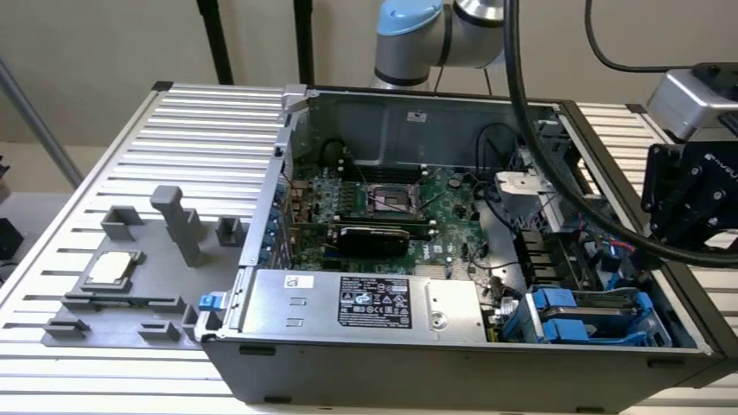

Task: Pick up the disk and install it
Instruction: 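Insert the disk into the insertion slot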

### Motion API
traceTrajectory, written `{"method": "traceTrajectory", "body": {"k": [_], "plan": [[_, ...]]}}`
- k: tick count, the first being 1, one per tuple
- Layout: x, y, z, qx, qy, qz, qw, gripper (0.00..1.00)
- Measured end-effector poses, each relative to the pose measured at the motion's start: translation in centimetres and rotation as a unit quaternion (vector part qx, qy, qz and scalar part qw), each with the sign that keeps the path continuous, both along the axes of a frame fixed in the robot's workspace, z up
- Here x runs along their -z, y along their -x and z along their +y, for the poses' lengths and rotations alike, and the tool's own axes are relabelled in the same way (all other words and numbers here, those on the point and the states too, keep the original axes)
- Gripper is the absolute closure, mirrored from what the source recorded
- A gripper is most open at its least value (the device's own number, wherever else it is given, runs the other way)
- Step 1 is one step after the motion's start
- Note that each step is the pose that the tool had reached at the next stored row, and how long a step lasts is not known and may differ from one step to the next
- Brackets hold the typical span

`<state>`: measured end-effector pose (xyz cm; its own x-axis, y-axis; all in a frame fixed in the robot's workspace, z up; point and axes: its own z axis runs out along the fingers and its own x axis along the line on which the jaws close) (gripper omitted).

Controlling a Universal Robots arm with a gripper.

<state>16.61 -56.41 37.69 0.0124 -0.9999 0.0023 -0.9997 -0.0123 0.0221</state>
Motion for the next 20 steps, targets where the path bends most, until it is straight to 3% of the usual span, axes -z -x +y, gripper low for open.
{"method": "traceTrajectory", "body": {"k": [11,16,17,20], "plan": [[2.0,0.1,1.35,-0.003,0.0,0.0,1.0,1.0],[2.78,0.9,2.33,-0.004,0.0001,-0.0004,1.0,1.0],[2.83,1.1,2.46,-0.004,0.0001,-0.0004,1.0,0.0],[2.84,1.7,2.49,-0.004,0.0001,-0.0004,1.0,0.0]]}}
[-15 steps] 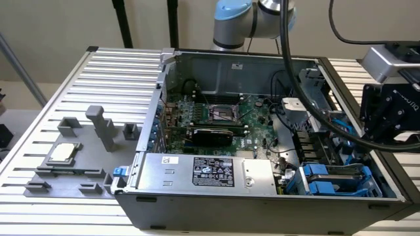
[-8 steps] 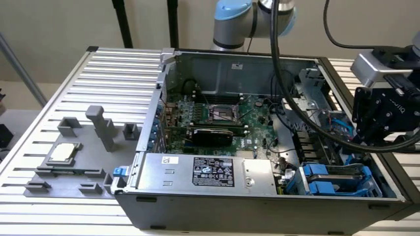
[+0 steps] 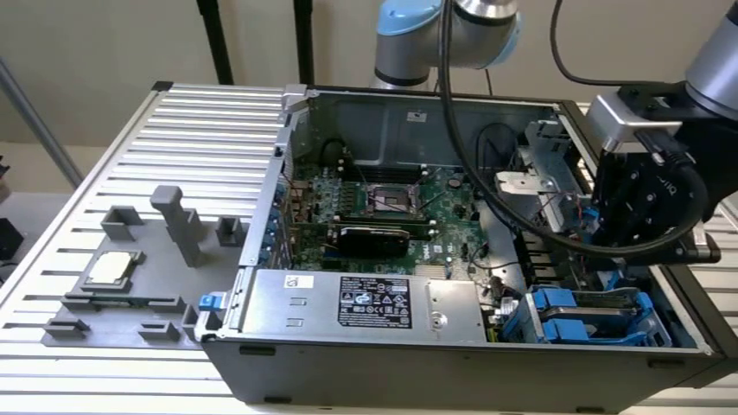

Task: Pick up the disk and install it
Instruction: 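Insert the disk into the insertion slot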

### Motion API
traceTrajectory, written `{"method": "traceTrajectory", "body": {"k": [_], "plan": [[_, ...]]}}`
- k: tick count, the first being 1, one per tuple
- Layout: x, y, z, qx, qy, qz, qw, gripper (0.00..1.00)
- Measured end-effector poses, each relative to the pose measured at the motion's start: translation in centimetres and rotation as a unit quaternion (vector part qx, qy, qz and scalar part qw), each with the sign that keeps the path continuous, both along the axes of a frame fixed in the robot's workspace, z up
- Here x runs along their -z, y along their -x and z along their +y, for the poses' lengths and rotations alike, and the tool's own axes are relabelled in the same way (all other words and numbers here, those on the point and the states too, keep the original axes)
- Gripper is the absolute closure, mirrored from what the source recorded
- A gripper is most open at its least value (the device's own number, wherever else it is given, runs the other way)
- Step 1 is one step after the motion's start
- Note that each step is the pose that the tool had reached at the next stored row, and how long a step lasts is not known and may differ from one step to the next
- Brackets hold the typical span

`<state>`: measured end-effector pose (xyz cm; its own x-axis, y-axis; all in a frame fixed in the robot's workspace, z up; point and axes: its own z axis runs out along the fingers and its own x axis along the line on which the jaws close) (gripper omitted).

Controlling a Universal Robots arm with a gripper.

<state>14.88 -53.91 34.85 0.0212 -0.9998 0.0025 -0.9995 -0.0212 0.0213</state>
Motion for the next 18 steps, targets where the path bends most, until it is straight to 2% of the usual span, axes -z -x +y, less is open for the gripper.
{"method": "traceTrajectory", "body": {"k": [2,4,9,13,18], "plan": [[0.0,0.5,-0.1,0.0,-0.0003,0.0,1.0,0.0],[0.0,0.8,-0.45,0.0,-0.0012,0.0,1.0,0.0],[-0.03,0.9,-2.26,0.0,-0.0036,0.0,1.0,0.0],[-0.03,0.7,-3.36,0.0,-0.0065,0.0,1.0,0.0],[-0.05,-0.5,-4.08,0.0,-0.0135,0.0,0.9999,0.0]]}}
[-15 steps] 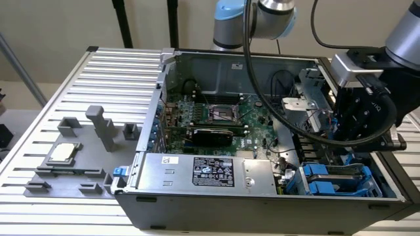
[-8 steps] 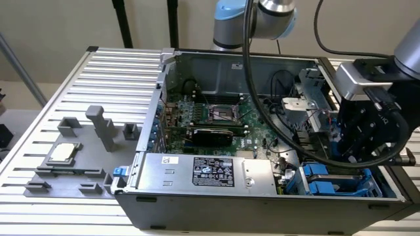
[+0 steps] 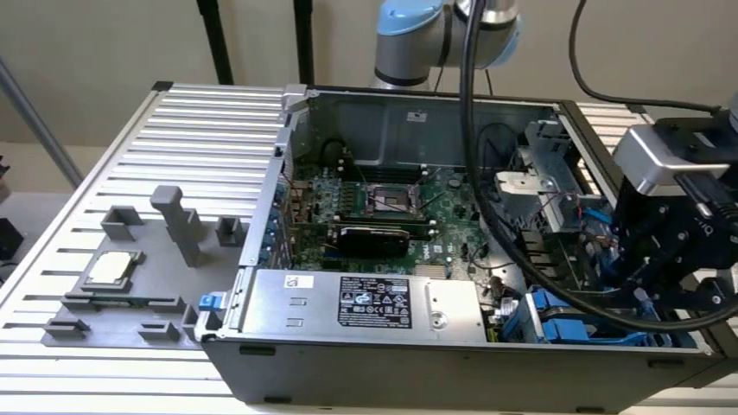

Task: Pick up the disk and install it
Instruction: 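Insert the disk into the insertion slot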

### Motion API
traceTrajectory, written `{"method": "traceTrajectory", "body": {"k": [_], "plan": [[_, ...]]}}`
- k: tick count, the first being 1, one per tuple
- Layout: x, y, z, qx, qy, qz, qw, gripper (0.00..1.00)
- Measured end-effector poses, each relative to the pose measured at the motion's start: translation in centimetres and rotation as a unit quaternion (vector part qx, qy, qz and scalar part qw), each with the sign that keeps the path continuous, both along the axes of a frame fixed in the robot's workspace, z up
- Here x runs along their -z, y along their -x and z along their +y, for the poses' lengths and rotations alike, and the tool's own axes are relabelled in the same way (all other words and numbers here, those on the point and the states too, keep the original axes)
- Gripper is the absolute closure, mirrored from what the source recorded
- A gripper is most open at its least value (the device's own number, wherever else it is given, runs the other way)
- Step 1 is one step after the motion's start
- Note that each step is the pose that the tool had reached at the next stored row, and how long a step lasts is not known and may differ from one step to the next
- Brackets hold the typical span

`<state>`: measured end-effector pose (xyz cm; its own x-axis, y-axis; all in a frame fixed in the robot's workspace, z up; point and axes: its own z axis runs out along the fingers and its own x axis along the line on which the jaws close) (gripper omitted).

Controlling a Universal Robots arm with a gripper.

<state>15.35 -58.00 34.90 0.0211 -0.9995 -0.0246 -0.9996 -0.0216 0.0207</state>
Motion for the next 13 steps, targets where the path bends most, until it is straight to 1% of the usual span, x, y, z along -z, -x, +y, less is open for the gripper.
{"method": "traceTrajectory", "body": {"k": [5,6,8,13], "plan": [[-0.48,-0.9,-0.18,0.0,-0.0108,0.0,0.9999,0.0],[-0.51,-1.0,-0.19,-0.001,-0.0125,0.0,0.9999,0.0],[-0.51,-1.2,-0.19,-0.002,-0.0143,0.0,0.9999,0.0],[-0.48,-1.5,-0.18,-0.007,-0.0153,0.0001,0.9999,0.0]]}}
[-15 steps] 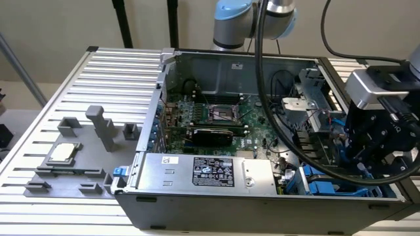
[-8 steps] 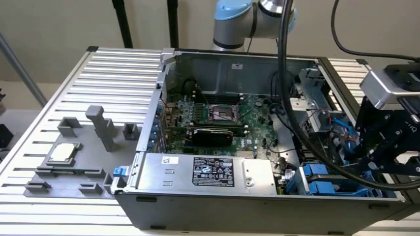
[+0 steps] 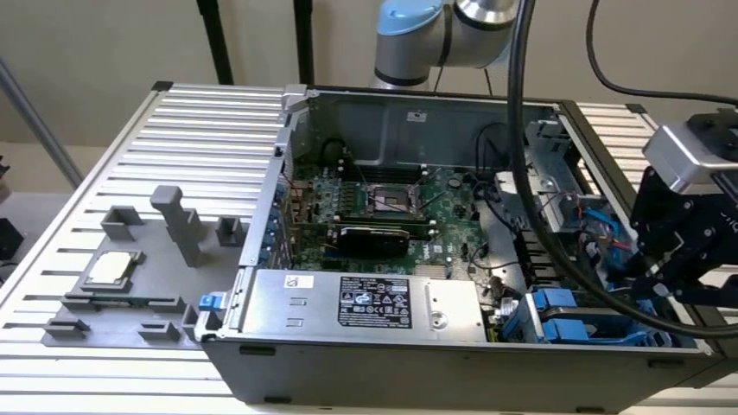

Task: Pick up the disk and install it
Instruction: 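Insert the disk into the insertion slot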

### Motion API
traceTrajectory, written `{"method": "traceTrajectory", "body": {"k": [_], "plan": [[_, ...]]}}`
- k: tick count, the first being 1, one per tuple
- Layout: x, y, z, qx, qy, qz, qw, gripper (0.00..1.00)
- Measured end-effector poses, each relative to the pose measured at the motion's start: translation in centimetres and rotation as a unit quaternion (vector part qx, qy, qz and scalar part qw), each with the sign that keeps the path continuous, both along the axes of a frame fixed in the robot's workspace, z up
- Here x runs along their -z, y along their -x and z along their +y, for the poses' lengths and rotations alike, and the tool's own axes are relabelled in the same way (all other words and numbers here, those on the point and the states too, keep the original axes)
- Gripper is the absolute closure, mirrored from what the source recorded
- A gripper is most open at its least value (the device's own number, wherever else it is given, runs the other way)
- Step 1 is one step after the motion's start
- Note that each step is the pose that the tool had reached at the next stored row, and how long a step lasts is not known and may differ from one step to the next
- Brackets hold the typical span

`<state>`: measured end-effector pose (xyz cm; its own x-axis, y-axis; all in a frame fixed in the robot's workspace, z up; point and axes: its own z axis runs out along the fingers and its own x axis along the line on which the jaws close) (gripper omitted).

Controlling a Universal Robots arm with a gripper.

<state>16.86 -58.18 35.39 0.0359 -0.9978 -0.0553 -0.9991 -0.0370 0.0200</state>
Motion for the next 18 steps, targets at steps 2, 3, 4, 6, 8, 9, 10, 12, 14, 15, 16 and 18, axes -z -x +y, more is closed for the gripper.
{"method": "traceTrajectory", "body": {"k": [2,3,4,6,8,9,10,12,14,15,16,18], "plan": [[0.05,-0.09,0.0,-0.003,-0.0001,0.0,1.0,0.0],[0.07,-0.12,0.0,-0.005,-0.0001,0.0,1.0,0.0],[0.1,-0.16,-0.01,-0.007,-0.0002,-0.0001,1.0,0.0],[0.19,-0.2,0.0,-0.01,-0.0003,-0.0002,0.9999,0.0],[0.27,-0.26,-0.01,-0.014,-0.0006,-0.0008,0.9999,0.0],[0.28,-0.32,-0.01,-0.016,-0.0009,-0.001,0.9999,0.0],[0.29,-0.37,-0.01,-0.017,-0.0013,-0.0011,0.9999,0.0],[0.29,-0.48,0.0,-0.019,-0.0022,-0.0012,0.9998,0.0],[0.29,-0.55,0.0,-0.021,-0.0028,-0.0013,0.9998,1.0],[0.3,-0.57,0.0,-0.021,-0.0031,-0.0012,0.9998,1.0],[0.29,-0.59,-0.01,-0.022,-0.0033,-0.0012,0.9997,1.0],[0.3,-0.6,0.0,-0.024,-0.0039,-0.0012,0.9997,1.0]]}}
